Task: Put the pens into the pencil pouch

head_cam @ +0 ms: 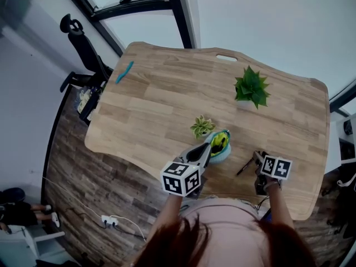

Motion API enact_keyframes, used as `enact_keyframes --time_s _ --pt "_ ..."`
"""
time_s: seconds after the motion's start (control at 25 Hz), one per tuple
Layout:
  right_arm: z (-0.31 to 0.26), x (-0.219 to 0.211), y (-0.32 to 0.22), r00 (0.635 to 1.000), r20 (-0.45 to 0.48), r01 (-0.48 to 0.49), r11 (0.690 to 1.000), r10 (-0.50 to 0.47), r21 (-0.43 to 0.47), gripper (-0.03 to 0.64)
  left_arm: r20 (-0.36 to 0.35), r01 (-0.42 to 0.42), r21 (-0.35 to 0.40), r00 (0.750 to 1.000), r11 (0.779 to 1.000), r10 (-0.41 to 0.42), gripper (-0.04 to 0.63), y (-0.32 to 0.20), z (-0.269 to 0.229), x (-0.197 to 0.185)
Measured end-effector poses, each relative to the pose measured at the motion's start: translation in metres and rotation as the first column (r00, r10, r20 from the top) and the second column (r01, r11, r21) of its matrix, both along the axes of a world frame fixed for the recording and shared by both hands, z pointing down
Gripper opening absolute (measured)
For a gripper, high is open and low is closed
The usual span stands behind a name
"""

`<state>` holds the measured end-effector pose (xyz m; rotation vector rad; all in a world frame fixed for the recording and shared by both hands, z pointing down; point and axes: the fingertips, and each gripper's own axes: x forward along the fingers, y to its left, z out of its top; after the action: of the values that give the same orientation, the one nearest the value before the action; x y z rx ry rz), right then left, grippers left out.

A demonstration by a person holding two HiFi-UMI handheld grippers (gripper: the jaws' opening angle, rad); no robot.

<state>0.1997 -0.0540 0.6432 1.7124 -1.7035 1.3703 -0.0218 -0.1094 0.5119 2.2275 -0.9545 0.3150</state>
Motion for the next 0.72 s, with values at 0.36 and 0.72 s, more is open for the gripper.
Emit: enact_keyframes --time_s 0.36,0.72 --pt "0.021 -0.004 0.011 0.999 -0.035 0.019 0.995 -0.023 -0.1 0.138 0.004 -0.003 -0.006 1.0 1.0 0.003 0.015 0.0 0.002 0.003" --pt "0.024 0.003 0.012 0.997 -0.081 0.012 0.995 -0.02 -0.101 0.043 0.009 0.006 -0.005 1.0 1.0 -0.006 0.015 -0.001 0.003 0.002"
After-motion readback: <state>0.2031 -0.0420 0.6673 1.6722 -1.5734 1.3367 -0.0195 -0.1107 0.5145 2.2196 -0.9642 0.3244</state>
